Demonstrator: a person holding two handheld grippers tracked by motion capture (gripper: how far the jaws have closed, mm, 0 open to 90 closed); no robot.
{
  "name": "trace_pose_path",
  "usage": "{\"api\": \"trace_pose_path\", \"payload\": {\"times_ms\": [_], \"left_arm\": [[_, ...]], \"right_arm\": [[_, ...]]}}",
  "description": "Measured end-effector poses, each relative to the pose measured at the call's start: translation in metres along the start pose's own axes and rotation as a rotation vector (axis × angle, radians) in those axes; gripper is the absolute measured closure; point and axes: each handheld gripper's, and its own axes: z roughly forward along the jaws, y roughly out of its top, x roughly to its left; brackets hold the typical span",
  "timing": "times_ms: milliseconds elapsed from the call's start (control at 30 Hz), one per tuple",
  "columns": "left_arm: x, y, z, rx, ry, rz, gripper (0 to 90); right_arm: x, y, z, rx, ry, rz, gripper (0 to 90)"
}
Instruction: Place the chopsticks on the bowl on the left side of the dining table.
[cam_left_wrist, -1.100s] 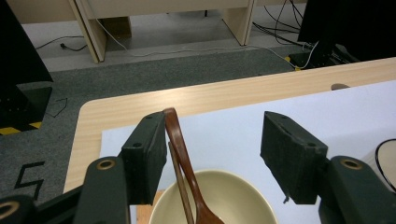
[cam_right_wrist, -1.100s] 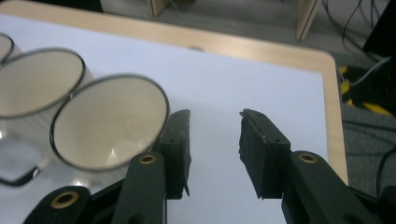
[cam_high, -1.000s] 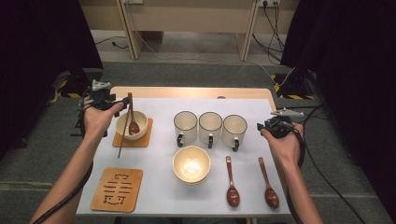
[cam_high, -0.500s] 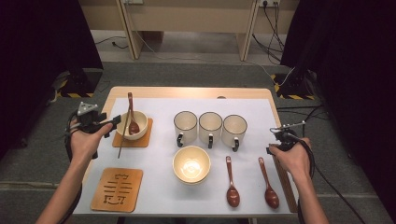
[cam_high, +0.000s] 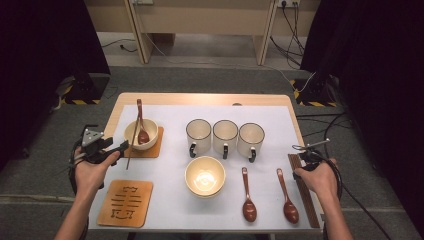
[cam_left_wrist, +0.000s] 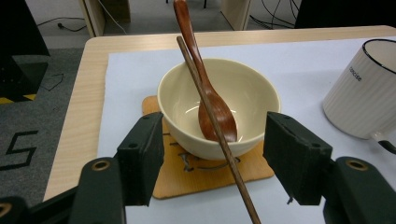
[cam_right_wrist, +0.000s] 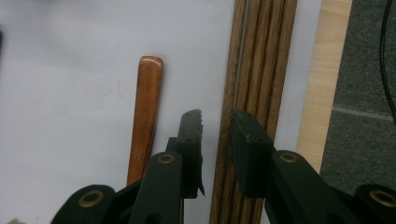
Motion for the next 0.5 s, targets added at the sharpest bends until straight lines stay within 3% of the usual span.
{"api": "trace_pose_path", "payload": {"times_ms": [200,500], "left_arm": [[0.001,-0.003,-0.005,-0.003,0.018,0.006,37.2],[0.000,-0.008,-0.003,0.014,0.011,-0.001,37.2]], "right_arm": [[0.000,0.002,0.004,0.022,0.000,0.016,75.2],[-0.003,0.003,0.012,0.042,-0.003,0.022,75.6]]}}
